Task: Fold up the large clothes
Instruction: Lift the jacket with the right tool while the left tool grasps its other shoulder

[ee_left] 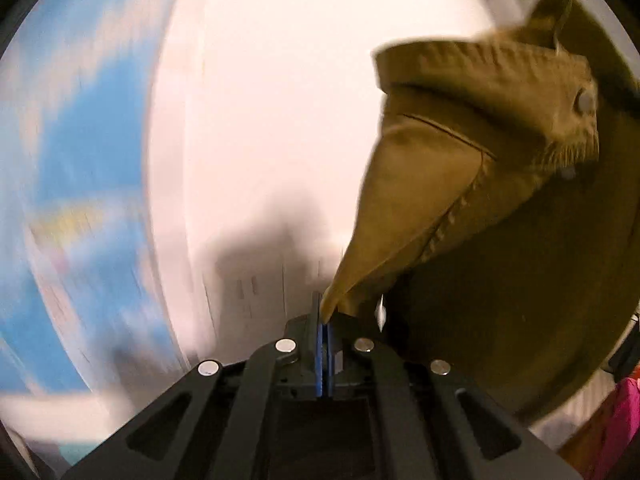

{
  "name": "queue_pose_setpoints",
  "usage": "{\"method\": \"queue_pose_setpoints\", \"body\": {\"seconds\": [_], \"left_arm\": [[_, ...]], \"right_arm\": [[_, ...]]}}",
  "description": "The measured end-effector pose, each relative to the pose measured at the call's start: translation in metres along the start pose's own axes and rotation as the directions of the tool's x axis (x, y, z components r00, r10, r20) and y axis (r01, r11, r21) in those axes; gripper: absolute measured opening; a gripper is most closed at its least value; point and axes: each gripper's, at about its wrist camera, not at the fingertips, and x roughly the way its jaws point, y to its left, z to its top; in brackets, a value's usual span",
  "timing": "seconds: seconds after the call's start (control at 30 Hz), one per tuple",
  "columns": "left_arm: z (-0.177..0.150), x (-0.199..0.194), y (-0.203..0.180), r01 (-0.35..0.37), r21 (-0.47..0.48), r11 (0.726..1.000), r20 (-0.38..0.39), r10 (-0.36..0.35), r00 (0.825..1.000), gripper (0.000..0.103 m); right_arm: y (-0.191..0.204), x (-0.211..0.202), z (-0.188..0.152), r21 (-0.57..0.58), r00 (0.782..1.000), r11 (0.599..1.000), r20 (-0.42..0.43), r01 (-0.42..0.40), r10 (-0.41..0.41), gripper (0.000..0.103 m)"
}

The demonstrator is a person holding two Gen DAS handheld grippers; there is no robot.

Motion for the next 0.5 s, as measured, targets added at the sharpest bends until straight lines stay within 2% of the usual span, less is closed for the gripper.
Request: {"method": "queue_pose_setpoints", "body": {"seconds": [0.1,0.17,0.27,0.33,0.37,0.5], "left_arm": [[0.038,-0.057,0.009,-0.026,0.032,0.999,0.127,0.021,0.992,0.0],[0.059,-0.097,0.008,-0.045,0.064,0.997,0.199,0.031,0.98,0.0],[0.074,-0.15,0.002,-0.073,0.085,0.994,0.249,0.049,0.967,0.001],[0.079,-0.198,0.009,-0.118,0.104,0.988,0.313,0.081,0.946,0.001],[0.081,-0.207,-0.01,-0.13,0.109,0.985,0.328,0.088,0.941,0.001],[0.075,-0.279,-0.036,-0.226,0.148,0.963,0.37,0.158,0.915,0.001]], "right_arm": [[-0.009,-0.042,0.023,-0.025,0.998,1.0,0.063,0.016,-0.015,0.006],[-0.011,-0.07,0.036,-0.042,0.995,0.999,0.099,0.031,-0.027,0.006],[-0.006,-0.104,0.048,-0.058,0.989,0.998,0.151,0.009,0.0,0.006],[-0.001,-0.127,0.054,-0.055,0.983,0.998,0.18,-0.026,0.035,0.007],[0.003,-0.136,0.056,-0.061,0.98,0.997,0.191,-0.037,0.048,0.008],[0.025,-0.176,0.058,-0.067,0.962,0.986,0.222,-0.15,0.161,0.008]]}}
